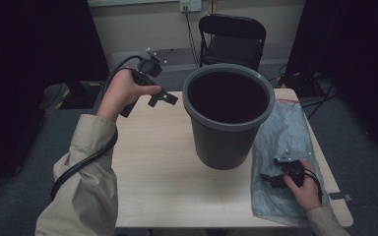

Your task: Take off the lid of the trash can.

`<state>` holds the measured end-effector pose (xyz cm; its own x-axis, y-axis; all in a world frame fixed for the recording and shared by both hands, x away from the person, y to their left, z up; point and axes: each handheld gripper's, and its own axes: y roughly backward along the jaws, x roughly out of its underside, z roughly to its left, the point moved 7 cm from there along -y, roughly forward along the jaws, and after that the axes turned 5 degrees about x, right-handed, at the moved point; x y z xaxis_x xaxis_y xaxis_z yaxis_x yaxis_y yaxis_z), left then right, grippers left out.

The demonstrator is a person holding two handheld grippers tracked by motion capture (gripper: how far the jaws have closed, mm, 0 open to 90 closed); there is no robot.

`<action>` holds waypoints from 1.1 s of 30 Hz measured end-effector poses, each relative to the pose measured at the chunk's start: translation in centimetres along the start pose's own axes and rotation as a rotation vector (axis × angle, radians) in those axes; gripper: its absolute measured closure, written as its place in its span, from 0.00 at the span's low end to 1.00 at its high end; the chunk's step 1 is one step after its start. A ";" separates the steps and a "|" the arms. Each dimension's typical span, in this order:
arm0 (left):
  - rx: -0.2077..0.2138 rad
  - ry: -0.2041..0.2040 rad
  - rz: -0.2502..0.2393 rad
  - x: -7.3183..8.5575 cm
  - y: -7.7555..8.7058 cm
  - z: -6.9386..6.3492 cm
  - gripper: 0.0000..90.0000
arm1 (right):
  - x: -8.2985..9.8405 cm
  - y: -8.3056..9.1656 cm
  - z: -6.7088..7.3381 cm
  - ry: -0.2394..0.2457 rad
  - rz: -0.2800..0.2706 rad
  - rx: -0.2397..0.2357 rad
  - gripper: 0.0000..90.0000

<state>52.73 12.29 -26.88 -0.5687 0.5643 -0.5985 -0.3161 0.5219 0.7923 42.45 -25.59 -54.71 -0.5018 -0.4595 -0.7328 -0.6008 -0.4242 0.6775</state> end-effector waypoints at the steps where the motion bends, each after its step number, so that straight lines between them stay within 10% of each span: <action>1: 0.001 0.005 -0.005 -0.3 0.1 -0.1 0.19 | 0.0 0.0 0.0 0.000 0.000 0.000 0.15; 23: -0.002 0.046 0.015 -3.7 -3.0 -1.5 0.20 | 0.0 0.0 0.0 0.000 0.000 -0.001 0.15; 33: -0.064 0.177 0.013 -4.5 -3.8 -1.7 0.63 | 0.0 0.0 0.0 0.001 0.000 0.000 0.15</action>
<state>55.19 6.67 -26.99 -0.6959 0.4462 -0.5627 -0.3522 0.4708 0.8089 42.45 -25.59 -54.72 -0.5015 -0.4600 -0.7328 -0.6005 -0.4246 0.6775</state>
